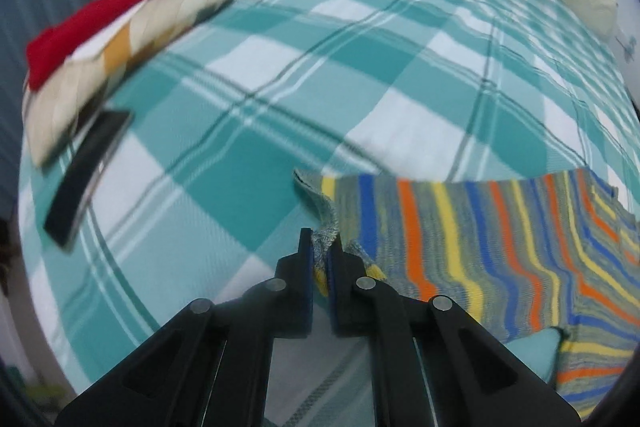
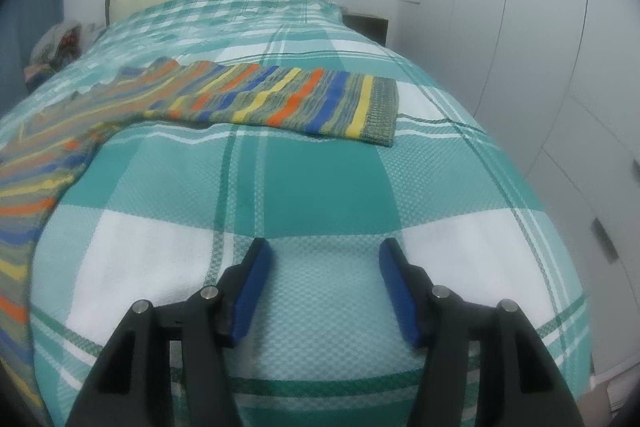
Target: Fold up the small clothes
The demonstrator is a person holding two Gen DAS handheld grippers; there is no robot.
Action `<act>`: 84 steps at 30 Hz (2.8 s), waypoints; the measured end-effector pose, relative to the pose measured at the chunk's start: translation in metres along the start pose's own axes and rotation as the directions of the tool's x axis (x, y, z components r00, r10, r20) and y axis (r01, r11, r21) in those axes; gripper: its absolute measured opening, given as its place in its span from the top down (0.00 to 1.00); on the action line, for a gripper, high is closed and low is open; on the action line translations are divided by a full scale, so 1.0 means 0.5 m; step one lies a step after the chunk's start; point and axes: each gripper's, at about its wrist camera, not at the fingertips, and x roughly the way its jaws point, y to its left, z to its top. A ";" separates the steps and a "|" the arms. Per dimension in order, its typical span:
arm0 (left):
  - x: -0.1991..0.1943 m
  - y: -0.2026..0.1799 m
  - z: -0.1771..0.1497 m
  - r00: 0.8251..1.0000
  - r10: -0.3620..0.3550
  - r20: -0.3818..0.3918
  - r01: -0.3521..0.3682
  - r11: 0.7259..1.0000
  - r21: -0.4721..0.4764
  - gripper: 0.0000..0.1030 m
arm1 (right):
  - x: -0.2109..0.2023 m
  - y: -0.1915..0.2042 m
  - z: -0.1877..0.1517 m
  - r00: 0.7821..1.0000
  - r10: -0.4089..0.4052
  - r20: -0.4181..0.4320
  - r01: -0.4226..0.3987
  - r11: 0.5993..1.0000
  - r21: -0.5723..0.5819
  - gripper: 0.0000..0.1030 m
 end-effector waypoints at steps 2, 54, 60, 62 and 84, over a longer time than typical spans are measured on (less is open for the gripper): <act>0.012 0.004 -0.013 1.000 -0.003 -0.013 0.003 1.000 -0.010 0.97 | 0.001 0.000 0.001 1.000 -0.003 0.000 0.003 1.000 -0.002 0.45; -0.121 -0.091 -0.233 0.953 -0.301 0.042 0.291 0.943 0.158 0.12 | 0.008 0.013 0.005 0.999 -0.049 -0.002 0.049 0.998 -0.037 0.42; -0.094 -0.109 -0.246 0.961 -0.273 0.036 0.261 0.944 0.202 0.07 | 0.008 0.013 0.005 0.999 -0.049 -0.001 0.049 0.998 -0.038 0.42; -0.091 -0.115 -0.250 0.965 -0.261 0.028 0.249 0.944 0.218 0.03 | 0.008 0.013 0.005 0.999 -0.048 -0.001 0.048 0.998 -0.037 0.42; -0.104 -0.132 -0.286 0.977 -0.212 0.031 0.194 0.936 0.294 0.01 | -0.001 0.000 0.010 0.995 -0.062 -0.072 0.062 0.998 -0.013 0.20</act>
